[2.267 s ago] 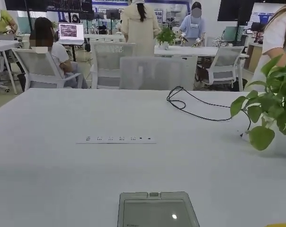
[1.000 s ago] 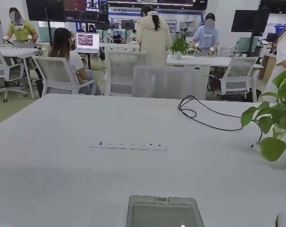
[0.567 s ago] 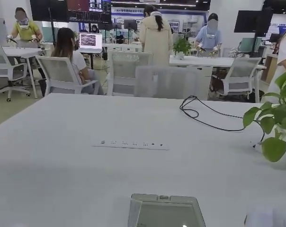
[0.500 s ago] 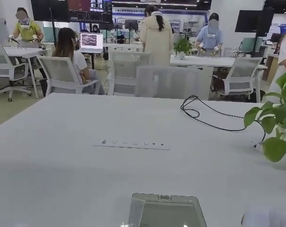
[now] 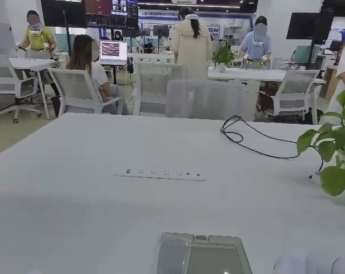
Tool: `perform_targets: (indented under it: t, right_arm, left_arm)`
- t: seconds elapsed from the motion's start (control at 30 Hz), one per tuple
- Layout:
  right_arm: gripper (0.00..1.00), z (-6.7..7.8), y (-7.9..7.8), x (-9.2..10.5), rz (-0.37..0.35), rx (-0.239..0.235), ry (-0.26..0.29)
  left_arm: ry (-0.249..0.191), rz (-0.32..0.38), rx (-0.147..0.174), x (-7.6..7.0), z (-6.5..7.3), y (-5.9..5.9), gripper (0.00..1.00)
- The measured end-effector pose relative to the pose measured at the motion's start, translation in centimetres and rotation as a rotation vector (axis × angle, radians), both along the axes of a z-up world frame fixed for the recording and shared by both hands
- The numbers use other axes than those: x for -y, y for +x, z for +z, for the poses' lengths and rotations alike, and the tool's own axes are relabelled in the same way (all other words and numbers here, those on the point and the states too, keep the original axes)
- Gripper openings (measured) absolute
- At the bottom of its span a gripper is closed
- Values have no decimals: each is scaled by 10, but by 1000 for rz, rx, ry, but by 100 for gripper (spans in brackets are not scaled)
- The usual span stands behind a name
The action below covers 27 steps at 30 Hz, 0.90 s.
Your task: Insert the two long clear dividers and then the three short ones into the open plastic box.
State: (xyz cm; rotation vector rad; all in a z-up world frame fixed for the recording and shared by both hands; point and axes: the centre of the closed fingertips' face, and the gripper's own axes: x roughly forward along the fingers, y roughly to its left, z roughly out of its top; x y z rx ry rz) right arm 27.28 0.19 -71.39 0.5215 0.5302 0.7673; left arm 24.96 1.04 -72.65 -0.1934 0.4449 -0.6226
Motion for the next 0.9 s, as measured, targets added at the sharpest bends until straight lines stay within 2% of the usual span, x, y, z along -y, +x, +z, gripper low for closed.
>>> perform_targets:
  t: [0.13, 0.3, 0.63, 0.7, 0.73, 0.77, 0.8, 0.87, 0.9]
  right_arm:
    - [14, 2, 1, 1, -13, 8, 8]
    - [8, 1, 1, 3, -19, 6, 7]
    - [6, 1, -1, 5, -31, -22, 22]
    - [6, 1, 0, 6, -36, -38, 31]
    - [6, 0, 0, 7, -35, -45, 30]
    - [6, 1, 1, 8, -37, -49, 34]
    - [6, 1, 1, 8, -38, -54, 37]
    - [6, 1, 1, 10, -41, -67, 39]
    - [6, 0, 1, 10, -43, -78, 37]
  left_arm:
    - [-22, -9, -3, 5, 4, -2, 30]
    - [-44, -19, -21, 10, 3, -5, 30]
    - [-59, -16, -38, 11, 4, -7, 30]
    - [-87, -23, -45, 12, 3, -7, 31]
    - [-86, -28, -45, 12, 3, -7, 31]
    - [-70, -47, -27, 14, 4, -7, 31]
    - [-63, -52, -23, 14, 4, -8, 31]
    - [-31, -82, -3, 18, 4, -9, 33]
    - [2, -92, 15, 18, 4, -9, 36]
